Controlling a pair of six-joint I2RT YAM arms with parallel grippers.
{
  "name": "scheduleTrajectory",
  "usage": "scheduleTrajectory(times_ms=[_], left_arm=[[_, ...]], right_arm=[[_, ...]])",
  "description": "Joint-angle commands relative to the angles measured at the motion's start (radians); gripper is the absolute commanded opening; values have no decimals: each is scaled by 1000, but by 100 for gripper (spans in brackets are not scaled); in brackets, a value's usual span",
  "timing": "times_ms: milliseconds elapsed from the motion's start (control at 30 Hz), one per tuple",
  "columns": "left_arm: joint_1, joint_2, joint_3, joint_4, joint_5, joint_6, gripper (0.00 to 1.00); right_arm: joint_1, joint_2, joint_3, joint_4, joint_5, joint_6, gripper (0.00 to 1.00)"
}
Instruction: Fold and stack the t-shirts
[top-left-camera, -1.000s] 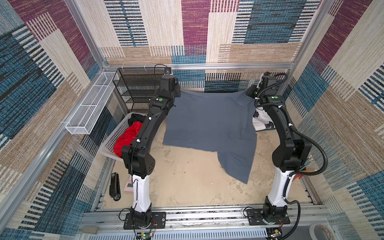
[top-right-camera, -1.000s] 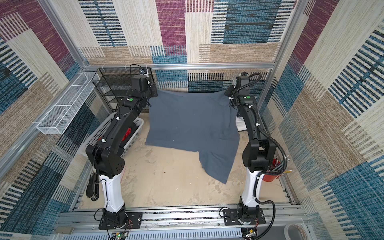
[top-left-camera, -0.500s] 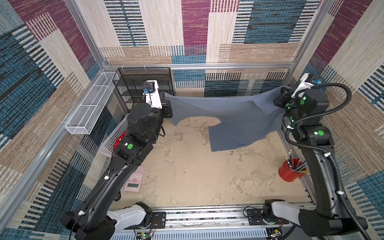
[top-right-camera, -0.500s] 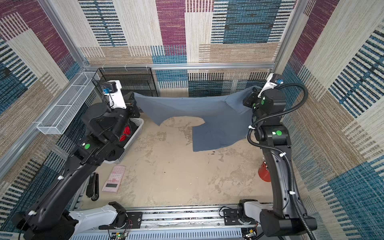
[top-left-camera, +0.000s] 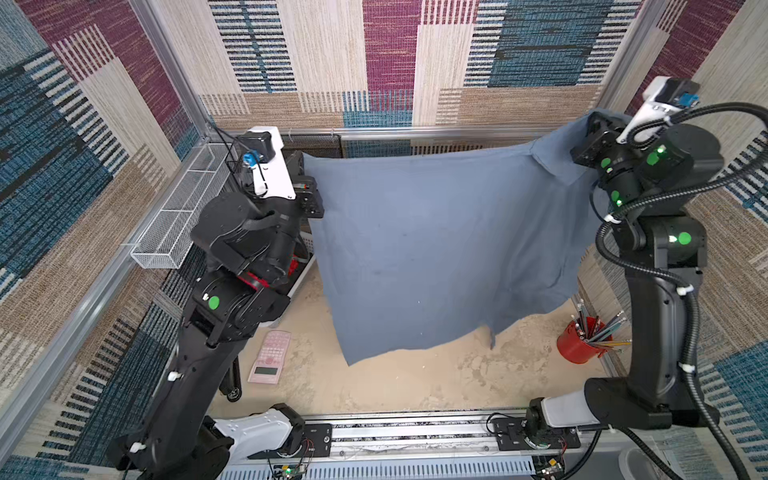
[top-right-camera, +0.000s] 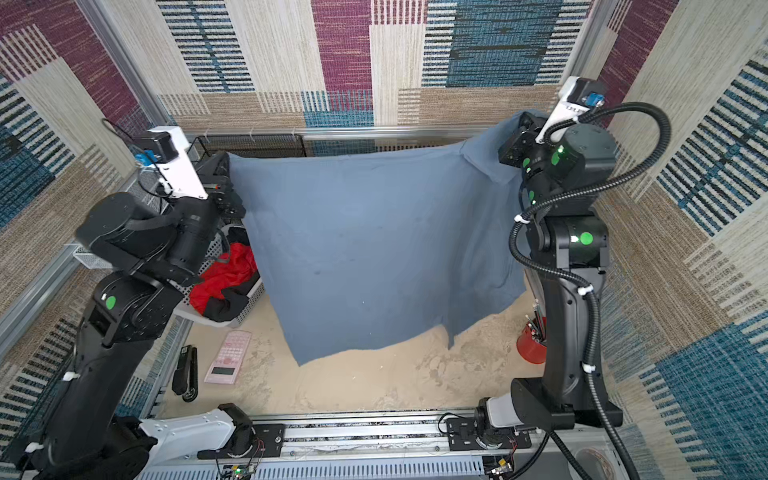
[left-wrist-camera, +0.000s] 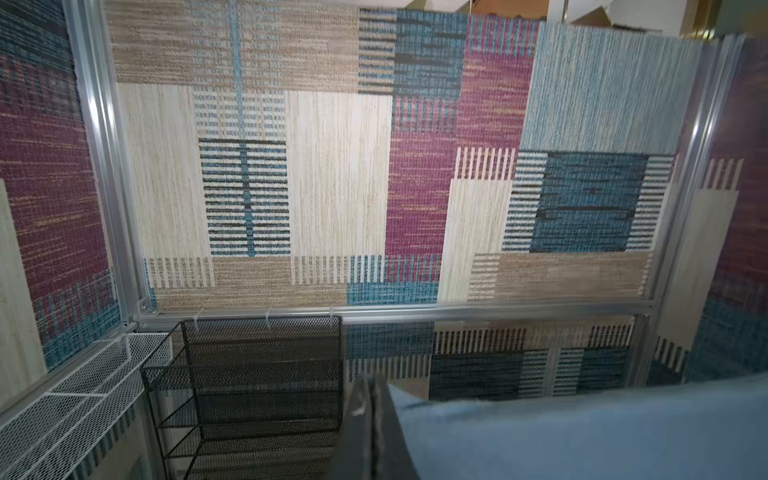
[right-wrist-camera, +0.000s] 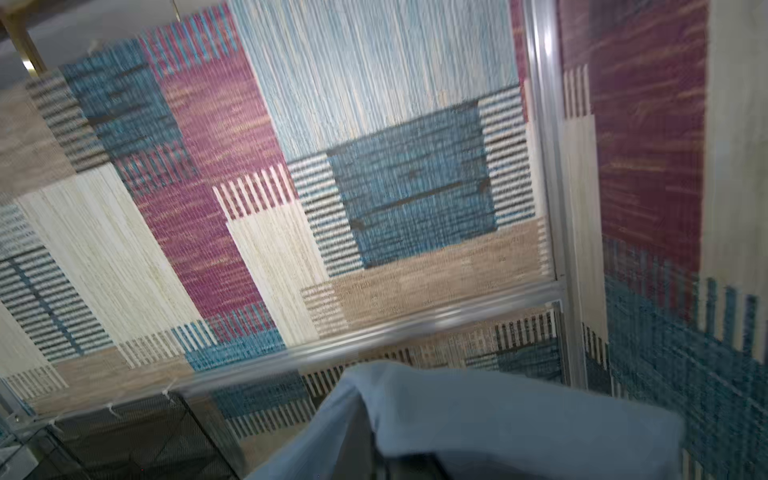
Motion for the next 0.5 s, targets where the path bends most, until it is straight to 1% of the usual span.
scheduleTrajectory(times_ms=[0, 100, 167, 267, 367, 467], left_arm=[[44, 32, -32, -8, -7, 7, 0], [154, 100, -82, -8, 66, -88, 0], [209, 162, -106, 3, 94, -125, 0], [234, 266, -138, 50, 101, -123, 0], [248, 371, -177, 120, 101, -124, 0], [271, 493, -178, 156, 101, -155, 0]], right_arm=[[1, 14, -94, 30, -34, 9, 0], [1, 53, -191, 87, -54, 5, 0], [1, 103, -227, 105, -74, 1, 0], [1, 173, -315, 166, -77, 9, 0], [2, 250, -398, 225, -105, 23, 0], [1, 365, -413, 262, -98, 40, 0]])
